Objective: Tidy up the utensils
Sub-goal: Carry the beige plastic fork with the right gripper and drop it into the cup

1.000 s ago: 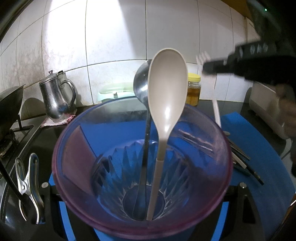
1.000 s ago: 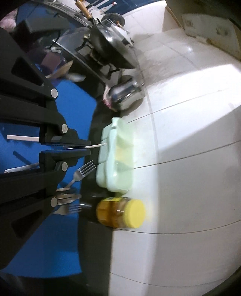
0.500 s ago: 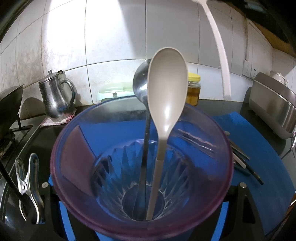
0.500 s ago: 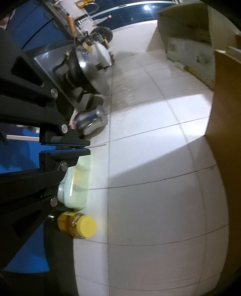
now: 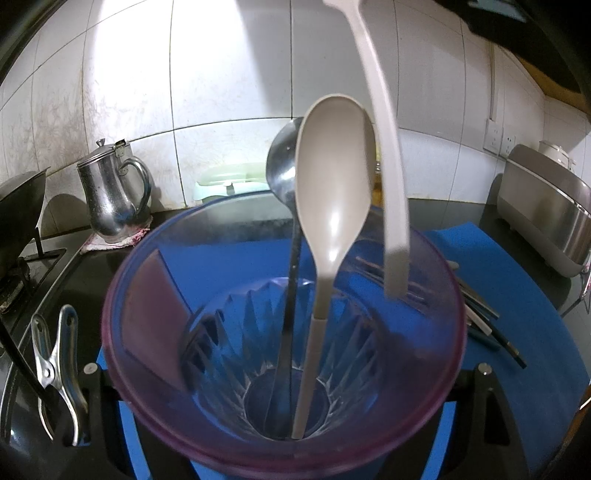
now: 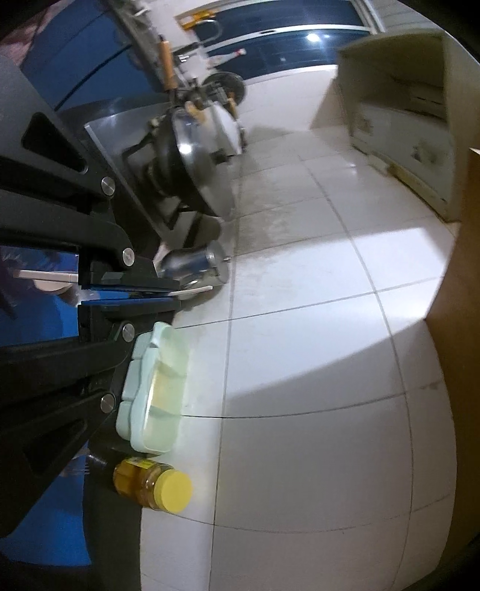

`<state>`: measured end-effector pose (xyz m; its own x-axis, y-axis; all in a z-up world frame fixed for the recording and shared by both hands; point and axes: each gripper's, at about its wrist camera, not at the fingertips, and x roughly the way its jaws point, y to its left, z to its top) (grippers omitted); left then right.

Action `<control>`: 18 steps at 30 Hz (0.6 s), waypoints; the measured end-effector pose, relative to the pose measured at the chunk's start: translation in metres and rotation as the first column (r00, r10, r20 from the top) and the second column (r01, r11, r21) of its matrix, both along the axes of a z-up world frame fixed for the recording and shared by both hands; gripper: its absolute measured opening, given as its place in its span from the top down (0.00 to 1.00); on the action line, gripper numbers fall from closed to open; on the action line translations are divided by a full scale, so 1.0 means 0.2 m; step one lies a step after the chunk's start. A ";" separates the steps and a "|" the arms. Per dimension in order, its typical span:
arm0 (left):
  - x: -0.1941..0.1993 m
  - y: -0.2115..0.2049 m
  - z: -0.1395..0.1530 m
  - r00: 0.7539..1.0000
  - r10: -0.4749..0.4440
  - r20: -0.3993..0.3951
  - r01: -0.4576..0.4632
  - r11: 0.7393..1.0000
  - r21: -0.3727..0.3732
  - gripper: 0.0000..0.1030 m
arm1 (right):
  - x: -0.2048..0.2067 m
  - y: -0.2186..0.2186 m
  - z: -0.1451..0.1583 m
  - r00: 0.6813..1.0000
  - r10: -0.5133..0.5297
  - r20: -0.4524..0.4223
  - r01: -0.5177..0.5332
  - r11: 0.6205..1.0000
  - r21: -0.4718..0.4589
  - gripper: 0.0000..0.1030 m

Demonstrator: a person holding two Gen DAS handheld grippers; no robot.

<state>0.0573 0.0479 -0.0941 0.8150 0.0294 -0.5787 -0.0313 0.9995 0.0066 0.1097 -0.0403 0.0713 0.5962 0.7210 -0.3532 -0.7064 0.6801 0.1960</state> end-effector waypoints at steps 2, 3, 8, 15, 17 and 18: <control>0.00 0.00 0.00 1.000 0.000 0.000 0.000 1.000 0.000 0.17 | 0.00 0.00 -0.03 1.000 0.007 -0.015 -0.008 1.000 -0.020 0.96; 0.00 0.00 0.00 1.000 0.000 0.000 0.000 1.000 0.000 0.17 | 0.00 0.00 -0.05 1.000 0.009 -0.024 -0.010 1.000 -0.029 0.96; 0.00 0.00 0.00 1.000 0.000 -0.001 0.000 1.000 0.000 0.17 | 0.00 -0.02 -0.11 0.998 0.018 -0.061 -0.022 0.998 -0.064 0.96; 0.01 0.00 0.00 1.000 0.000 -0.001 0.000 1.000 -0.001 0.17 | 0.00 -0.03 -0.21 0.988 0.041 -0.146 -0.057 0.993 -0.105 0.96; 0.00 0.00 0.00 1.000 0.000 -0.001 0.000 1.000 -0.001 0.17 | 0.01 -0.03 -0.23 0.985 0.045 -0.166 -0.065 0.991 -0.114 0.96; 0.01 0.00 0.00 1.000 0.000 -0.001 0.000 1.000 -0.001 0.17 | 0.00 -0.04 -0.24 0.984 0.047 -0.172 -0.068 0.991 -0.118 0.96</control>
<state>0.0589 0.0487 -0.0937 0.8145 0.0293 -0.5795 -0.0318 0.9995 0.0059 0.1102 -0.0474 0.0234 0.4794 0.6970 -0.5333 -0.7088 0.6658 0.2330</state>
